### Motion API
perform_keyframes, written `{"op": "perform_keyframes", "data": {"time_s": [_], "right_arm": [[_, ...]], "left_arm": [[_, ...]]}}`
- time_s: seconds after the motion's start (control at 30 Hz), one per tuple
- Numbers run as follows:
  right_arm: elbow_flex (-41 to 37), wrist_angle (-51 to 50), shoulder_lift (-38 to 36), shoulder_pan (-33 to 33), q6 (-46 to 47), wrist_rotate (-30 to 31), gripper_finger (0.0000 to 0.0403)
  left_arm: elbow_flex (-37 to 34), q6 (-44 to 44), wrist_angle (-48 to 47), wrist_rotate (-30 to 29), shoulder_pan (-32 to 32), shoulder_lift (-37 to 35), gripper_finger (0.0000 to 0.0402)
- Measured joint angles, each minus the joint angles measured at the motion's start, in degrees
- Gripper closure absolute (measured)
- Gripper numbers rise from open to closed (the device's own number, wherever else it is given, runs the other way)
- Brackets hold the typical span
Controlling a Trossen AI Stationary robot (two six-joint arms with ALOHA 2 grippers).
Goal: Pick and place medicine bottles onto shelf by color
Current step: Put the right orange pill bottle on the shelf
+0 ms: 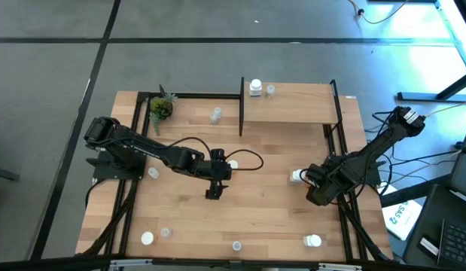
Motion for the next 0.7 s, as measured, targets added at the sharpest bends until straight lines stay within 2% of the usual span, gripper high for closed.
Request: {"op": "perform_keyframes", "data": {"time_s": [0.33,0.7], "right_arm": [[0.0,0.1,0.0,0.0,0.1,0.0,0.0202],[0.8,0.4,-0.1,0.0,2.8,0.0,0.0193]], "left_arm": [[0.0,0.0,0.0,0.0,0.0,0.0,0.0075],[0.0,0.0,0.0,0.0,0.0,0.0,0.0075]]}}
